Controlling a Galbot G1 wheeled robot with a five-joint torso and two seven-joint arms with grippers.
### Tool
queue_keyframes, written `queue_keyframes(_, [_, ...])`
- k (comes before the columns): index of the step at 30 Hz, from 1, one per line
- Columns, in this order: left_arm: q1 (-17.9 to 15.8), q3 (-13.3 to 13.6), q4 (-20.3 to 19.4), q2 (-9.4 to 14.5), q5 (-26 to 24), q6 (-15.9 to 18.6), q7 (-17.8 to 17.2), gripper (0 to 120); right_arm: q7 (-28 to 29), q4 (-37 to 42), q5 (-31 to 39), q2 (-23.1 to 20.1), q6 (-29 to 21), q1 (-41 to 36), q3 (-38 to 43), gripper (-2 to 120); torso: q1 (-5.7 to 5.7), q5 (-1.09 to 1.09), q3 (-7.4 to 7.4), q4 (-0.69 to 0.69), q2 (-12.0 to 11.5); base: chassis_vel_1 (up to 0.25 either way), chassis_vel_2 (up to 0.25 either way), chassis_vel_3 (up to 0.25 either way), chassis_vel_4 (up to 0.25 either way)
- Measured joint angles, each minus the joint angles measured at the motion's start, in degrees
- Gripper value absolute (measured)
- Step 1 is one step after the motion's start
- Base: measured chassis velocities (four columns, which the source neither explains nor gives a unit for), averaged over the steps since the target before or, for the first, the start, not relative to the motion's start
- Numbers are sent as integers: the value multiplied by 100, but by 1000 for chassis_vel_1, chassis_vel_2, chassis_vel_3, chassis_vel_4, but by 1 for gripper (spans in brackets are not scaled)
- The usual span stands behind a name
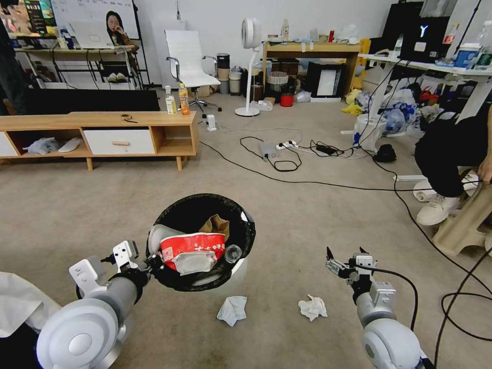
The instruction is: Pick up the trash bin and place the garbage on the floor into it.
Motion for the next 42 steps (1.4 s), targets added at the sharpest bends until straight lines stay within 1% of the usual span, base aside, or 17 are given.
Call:
queue_keyframes(9, [-9, -7, 3, -4, 7, 0, 0, 4, -31, -29, 15, -2, -31, 59, -28, 100, 0, 1, 0, 0, 0, 5, -5, -6, 3])
queue_keyframes(14, [-19, -9, 17, -3, 7, 0, 0, 4, -150, -1, 198, -62, -320, 102, -15, 100, 0, 1, 0, 1, 0, 0, 0, 0, 0])
queue_keyframes(17, [-26, -3, 39, -9, 9, 0, 0, 4, -300, 200, 878, -208, -1587, 232, 98, 100, 0, 0, 0, 0, 0, 0, 0, 0, 0])
queue_keyframes(18, [-26, -3, 39, -9, 9, 0, 0, 4, -300, 200, 878, -208, -1587, 232, 98, 100, 0, 0, 0, 0, 0, 0, 0, 0, 0])
queue_keyframes(19, [-24, 0, 41, -15, 14, 0, 2, 4, -267, 249, 1255, -230, -2393, 351, 140, 100, 0, 1, 0, 0, 1, 0, 0, 0, 0])
queue_keyframes(20, [-22, 1, 41, -21, 19, 0, 2, 4, -231, 258, 1460, -231, -2862, 423, 163, 100, 0, 0, 0, 1, 1, 0, 0, 0, 0])
queue_keyframes(21, [-22, 1, 41, -21, 19, 0, 2, 4, -231, 258, 1460, -231, -2862, 423, 163, 100, 0, 0, 0, 1, 1, 0, 0, 0, 0])
queue_keyframes(22, [-15, -2, 41, -24, 22, 0, 3, 4, -219, 244, 1678, -231, -3368, 513, 177, 100, 0, 0, 1, 2, 1, 0, 0, 0, 0])
queue_keyframes(25, [-11, -10, 40, -18, 23, 0, 3, 4, -272, 148, 1609, -230, -3483, 547, 138, 100, 0, 0, 0, 1, 1, 0, 0, 0, 0])
queue_keyframes(27, [-7, -20, 40, -5, 24, 0, 5, 4, -424, -85, 1375, -189, -3534, 563, 30, 100, 0, 1, 0, 0, 1, 0, 0, 0, 0])
queue_keyframes(35, [-13, -10, 71, -19, 35, 0, 15, 4, -792, -693, 1205, -44, -3502, 699, -166, 100, 0, 0, 0, 0, 1, 0, 0, 0, 0])
queue_keyframes(36, [-10, 4, 77, -26, 47, 0, 22, 4, -887, -918, 1173, -18, -3425, 787, -196, 100, 0, 0, 0, 1, 1, 0, 0, 0, 0])
queue_keyframes(37, [-10, 4, 77, -26, 47, 0, 22, 4, -887, -918, 1173, -18, -3425, 787, -196, 100, 0, 0, 0, 1, 1, 0, 0, 0, 0])
queue_keyframes(39, [0, 17, 78, -36, 60, 0, 29, 4, -1083, -1368, 1020, 28, -3147, 943, -269, 100, 0, 0, 0, 1, 1, 0, 0, 0, 0])
queue_keyframes(40, [0, 17, 78, -36, 60, 0, 29, 4, -1083, -1368, 1020, 28, -3147, 943, -269, 100, 0, 0, 0, 1, 1, 0, 0, 0, 0])
queue_keyframes(41, [10, 17, 77, -37, 66, 0, 31, 4, -1262, -1659, 891, 66, -2926, 1041, -311, 100, 0, 0, 0, 0, 1, 0, 0, 0, 0])
queue_keyframes(42, [16, 18, 77, -35, 67, 0, 32, 4, -1343, -1789, 843, 92, -2858, 1087, -328, 100, 0, 0, 1, 0, 1, 0, 0, 0, 0])
